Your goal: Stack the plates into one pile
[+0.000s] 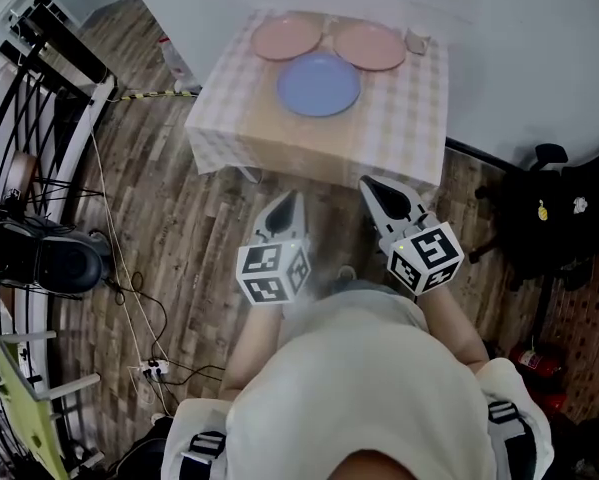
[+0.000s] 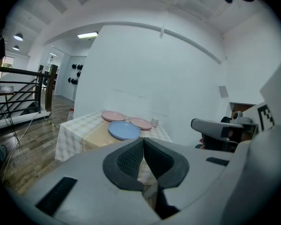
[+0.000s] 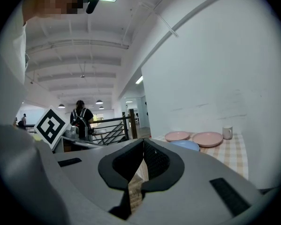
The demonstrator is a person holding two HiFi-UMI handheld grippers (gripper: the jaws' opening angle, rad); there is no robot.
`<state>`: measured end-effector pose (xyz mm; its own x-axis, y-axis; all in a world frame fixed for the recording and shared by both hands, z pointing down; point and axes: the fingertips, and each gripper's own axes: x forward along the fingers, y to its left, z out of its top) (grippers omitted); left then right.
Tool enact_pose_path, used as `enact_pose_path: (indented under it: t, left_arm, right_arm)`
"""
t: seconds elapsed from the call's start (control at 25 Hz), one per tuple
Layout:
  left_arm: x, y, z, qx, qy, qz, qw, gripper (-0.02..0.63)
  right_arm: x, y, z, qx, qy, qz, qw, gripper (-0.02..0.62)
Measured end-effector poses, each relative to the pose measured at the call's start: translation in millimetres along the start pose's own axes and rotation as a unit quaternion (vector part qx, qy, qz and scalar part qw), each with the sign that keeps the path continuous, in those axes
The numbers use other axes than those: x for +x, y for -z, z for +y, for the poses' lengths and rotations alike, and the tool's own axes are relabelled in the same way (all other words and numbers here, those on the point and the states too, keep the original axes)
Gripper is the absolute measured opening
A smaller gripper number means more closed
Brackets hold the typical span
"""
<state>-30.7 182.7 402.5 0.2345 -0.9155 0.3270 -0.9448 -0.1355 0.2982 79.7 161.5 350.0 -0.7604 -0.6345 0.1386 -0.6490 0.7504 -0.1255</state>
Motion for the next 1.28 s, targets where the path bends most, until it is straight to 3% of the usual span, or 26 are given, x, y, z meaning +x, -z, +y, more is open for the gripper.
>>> enact_pose_path:
  t: [0.44, 0.84, 1.28]
  left_arm:
    - [54.1, -15.8, -7.6, -0.016, -0.024, -0.005, 0.9996, 0.005]
    - [61.9, -4.5, 2.0, -0.012, -0.051, 0.011, 0.9986, 0.005]
    - [107.9, -23.2, 28.2, -0.015, -0.035, 0.015, 0.9992, 0.005]
  right_arm:
    - [21.0, -9.8, -58.7, -0.004, -0.020, 0.004, 1.000, 0.000]
    - [29.8, 9.4, -72.8, 0.015, -0.029, 0.018, 0.999, 0.000]
    - [77.7, 7.3, -87.0, 0.010, -0.028, 0.026, 0.999, 0.000]
